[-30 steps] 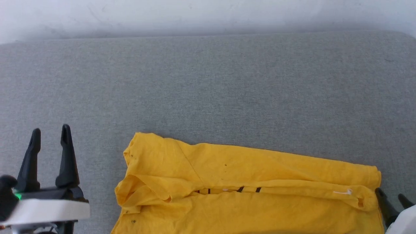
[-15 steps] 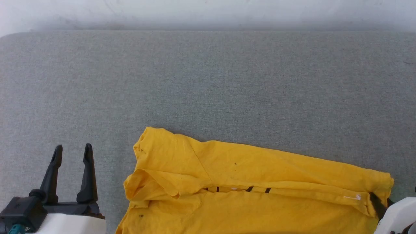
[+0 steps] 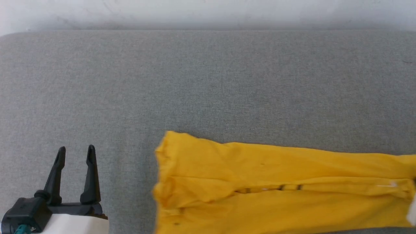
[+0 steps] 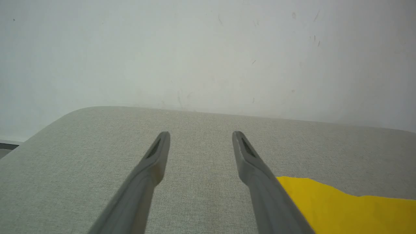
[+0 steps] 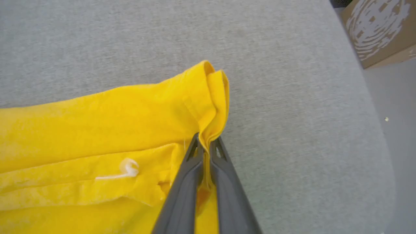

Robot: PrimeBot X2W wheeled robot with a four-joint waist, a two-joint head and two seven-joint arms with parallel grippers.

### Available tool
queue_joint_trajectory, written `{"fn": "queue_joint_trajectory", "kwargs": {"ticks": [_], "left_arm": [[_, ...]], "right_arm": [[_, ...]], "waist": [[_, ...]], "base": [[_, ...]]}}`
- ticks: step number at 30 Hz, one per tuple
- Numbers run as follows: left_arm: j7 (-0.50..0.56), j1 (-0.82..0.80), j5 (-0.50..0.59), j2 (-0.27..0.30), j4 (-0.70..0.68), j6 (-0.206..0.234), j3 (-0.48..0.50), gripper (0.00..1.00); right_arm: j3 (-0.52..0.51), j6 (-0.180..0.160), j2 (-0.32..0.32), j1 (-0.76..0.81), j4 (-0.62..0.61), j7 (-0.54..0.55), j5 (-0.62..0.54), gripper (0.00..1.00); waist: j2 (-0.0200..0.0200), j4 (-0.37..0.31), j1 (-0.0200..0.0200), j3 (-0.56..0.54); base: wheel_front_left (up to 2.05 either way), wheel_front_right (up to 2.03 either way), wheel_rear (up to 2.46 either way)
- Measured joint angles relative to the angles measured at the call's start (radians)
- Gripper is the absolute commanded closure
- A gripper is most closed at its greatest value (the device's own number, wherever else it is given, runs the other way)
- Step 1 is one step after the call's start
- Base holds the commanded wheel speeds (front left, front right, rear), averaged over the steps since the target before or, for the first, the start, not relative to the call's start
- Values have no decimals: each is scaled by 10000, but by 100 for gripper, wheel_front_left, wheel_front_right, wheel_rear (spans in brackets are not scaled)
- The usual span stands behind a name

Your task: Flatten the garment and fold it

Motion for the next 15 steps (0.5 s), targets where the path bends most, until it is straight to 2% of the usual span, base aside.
{"fn": "queue_joint_trajectory", "kwargs": {"ticks": [5, 8, 11, 15], "left_arm": [[-2, 4, 194, -190, 199, -236, 8, 0], [0, 17, 320, -286, 353, -314, -4, 0], [0, 80, 395, -416, 485, -324, -13, 0], [-2, 237, 424, -581, 610, -401, -46, 0]], "right_arm": [[-1093, -2, -909, -30, 25, 205, -518, 100], [-1337, -2, -1210, 46, 92, 280, -617, 100], [-1091, -4, -913, 190, 44, 502, -186, 100], [182, -4, -382, 690, -370, 1057, 748, 100]], "waist": [[0, -13, 0, -154], [0, 21, 0, -313], [0, 63, 0, -525], [0, 117, -1, -844]], "base": [[0, 0, 0], [0, 0, 0], [0, 0, 0], [0, 0, 0]]}}
